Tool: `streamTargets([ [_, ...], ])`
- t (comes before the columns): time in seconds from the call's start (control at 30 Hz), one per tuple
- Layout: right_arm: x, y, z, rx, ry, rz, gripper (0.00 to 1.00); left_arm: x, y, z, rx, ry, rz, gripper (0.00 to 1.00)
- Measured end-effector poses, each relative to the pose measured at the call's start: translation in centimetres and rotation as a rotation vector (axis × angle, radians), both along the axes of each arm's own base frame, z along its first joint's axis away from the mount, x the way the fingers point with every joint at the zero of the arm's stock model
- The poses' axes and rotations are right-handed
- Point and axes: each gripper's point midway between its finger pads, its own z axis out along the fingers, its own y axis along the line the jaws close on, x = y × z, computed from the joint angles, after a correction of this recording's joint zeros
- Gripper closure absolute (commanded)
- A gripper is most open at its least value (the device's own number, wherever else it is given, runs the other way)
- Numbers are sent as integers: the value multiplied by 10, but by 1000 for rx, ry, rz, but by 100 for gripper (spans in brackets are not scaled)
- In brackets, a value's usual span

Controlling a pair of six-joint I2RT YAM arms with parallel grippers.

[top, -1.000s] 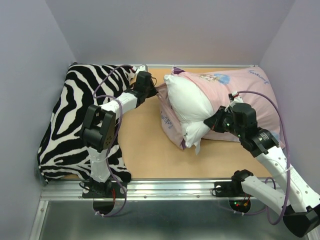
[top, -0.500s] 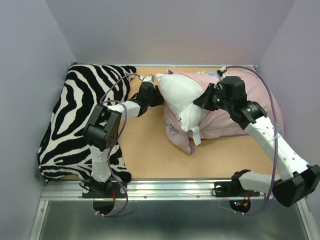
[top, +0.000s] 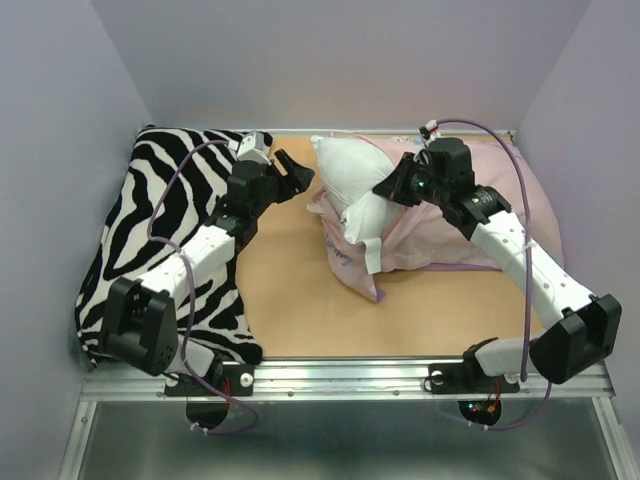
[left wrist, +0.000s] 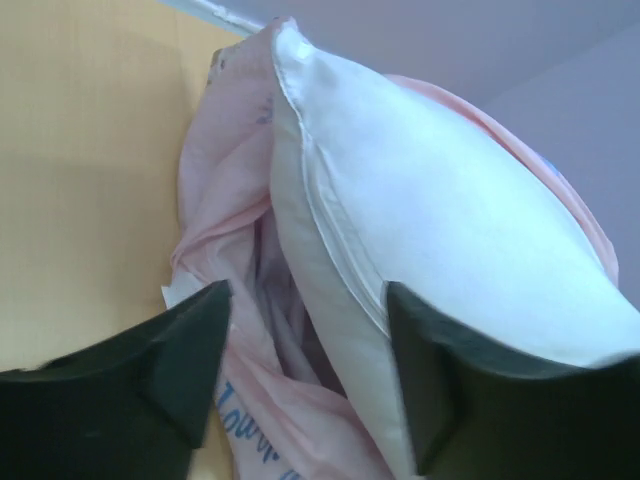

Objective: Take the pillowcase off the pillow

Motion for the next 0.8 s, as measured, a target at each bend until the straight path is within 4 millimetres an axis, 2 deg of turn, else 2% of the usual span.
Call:
streamTargets([
  [0.03, 3, 4, -2, 10, 3, 6, 99, -9, 0, 7, -9, -11, -2, 4],
  [0.07, 6, 8, -4, 19, 6, 10, 99, -18, -3, 10, -16, -15, -9, 1],
  [0.23, 19, 30, -20, 40, 27, 32, 99, -85, -22, 23, -55, -41, -65, 1],
  [0.37, 29, 46, -34, 43, 55, 47, 99, -122, -38, 32, -97, -49, -121, 1],
  [0.47, 37, 55, -32, 51, 53, 52, 100, -132, -41, 23, -109, -22, -118, 1],
  [0.63, 44, 64, -18, 71, 34, 56, 99, -139, -43, -8, -88, 65, -85, 1],
  [0.8, 47, 70, -6, 93, 8, 62, 99, -137, -41, -14, -84, 70, -45, 1],
])
